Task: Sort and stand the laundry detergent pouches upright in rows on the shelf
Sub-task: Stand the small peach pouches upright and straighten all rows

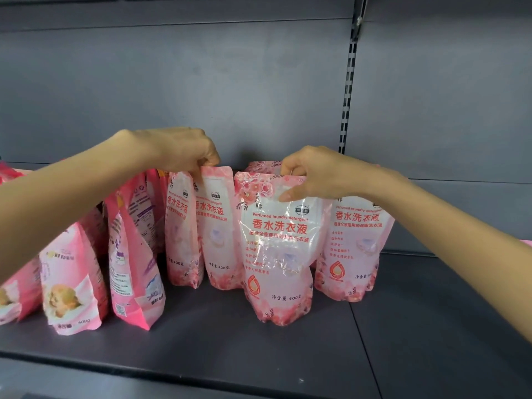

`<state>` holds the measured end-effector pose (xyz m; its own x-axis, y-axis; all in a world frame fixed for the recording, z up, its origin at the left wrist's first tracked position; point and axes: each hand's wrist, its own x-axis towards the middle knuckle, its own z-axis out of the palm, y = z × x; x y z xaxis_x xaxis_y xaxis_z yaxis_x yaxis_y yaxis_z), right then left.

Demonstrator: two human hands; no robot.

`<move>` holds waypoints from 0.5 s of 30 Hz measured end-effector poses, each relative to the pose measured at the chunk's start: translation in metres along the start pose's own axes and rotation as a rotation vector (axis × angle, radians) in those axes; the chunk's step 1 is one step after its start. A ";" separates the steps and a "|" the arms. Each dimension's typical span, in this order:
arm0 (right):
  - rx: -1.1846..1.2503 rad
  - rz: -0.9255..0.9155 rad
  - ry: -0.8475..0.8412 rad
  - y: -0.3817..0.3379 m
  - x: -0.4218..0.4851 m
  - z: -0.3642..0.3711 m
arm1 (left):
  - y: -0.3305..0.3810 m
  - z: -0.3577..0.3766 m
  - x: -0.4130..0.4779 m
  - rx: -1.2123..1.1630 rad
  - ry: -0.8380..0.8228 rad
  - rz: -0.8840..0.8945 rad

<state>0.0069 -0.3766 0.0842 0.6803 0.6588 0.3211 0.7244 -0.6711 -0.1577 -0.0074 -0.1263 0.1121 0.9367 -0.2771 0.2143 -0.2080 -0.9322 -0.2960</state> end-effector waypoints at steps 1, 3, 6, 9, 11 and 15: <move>0.008 0.003 -0.001 0.001 0.002 -0.001 | -0.004 0.001 0.000 0.013 -0.003 0.006; 0.018 0.014 -0.005 0.003 0.004 -0.001 | -0.010 0.002 -0.001 0.053 0.005 0.026; 0.035 0.031 0.001 0.006 0.008 -0.001 | -0.017 0.002 -0.002 0.077 0.024 0.053; 0.031 0.037 0.030 0.009 0.017 0.002 | -0.019 0.002 -0.004 0.027 0.027 0.028; 0.014 0.035 0.049 0.008 0.023 0.003 | -0.017 0.001 -0.004 -0.006 0.032 0.026; -0.019 0.018 0.094 0.006 0.035 0.010 | -0.008 -0.003 -0.006 -0.054 0.027 0.035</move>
<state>0.0363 -0.3543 0.0851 0.6792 0.6123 0.4048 0.7092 -0.6896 -0.1469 -0.0125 -0.1177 0.1160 0.9208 -0.3149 0.2301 -0.2558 -0.9329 -0.2534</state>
